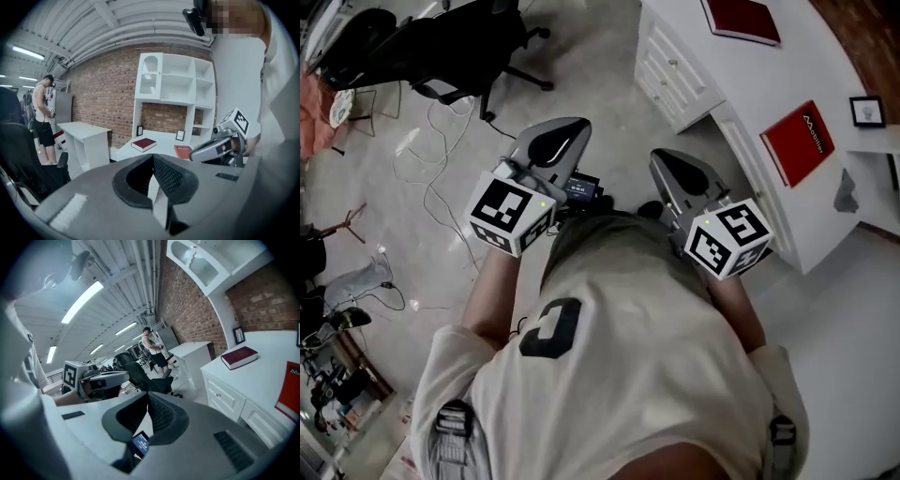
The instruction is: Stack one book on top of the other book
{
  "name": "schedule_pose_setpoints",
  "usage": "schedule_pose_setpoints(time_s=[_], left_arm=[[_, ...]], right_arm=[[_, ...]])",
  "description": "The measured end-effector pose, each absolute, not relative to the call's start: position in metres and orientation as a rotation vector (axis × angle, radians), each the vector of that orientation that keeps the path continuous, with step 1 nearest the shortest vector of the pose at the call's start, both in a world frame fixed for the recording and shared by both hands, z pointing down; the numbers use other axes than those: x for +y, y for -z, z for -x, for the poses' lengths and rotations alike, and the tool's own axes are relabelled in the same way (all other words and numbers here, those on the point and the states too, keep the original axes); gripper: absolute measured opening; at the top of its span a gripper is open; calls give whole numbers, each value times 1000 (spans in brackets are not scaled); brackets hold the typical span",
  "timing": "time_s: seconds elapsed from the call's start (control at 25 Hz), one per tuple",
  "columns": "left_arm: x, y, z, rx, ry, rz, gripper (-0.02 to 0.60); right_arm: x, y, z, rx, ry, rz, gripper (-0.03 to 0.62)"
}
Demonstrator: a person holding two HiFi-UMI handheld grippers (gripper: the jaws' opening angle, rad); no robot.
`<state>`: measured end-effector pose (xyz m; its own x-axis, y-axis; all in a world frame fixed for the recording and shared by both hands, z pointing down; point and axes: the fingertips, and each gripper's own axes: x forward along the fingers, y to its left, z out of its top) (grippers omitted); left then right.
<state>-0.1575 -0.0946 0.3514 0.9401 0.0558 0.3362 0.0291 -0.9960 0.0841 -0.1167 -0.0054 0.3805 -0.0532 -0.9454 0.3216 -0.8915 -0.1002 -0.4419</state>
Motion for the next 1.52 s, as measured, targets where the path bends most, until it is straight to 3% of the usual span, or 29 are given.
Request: schedule_pose_setpoints(time_s=[0.92,1.52], left_arm=[[-19,-354,56,134,-616,-3083,5],[-111,-362,20,309,-563,-3066,5]], right_arm=[[81,-387,17,1861,847,2105,6],[-3,-398,-9,1739,936,2247,6]])
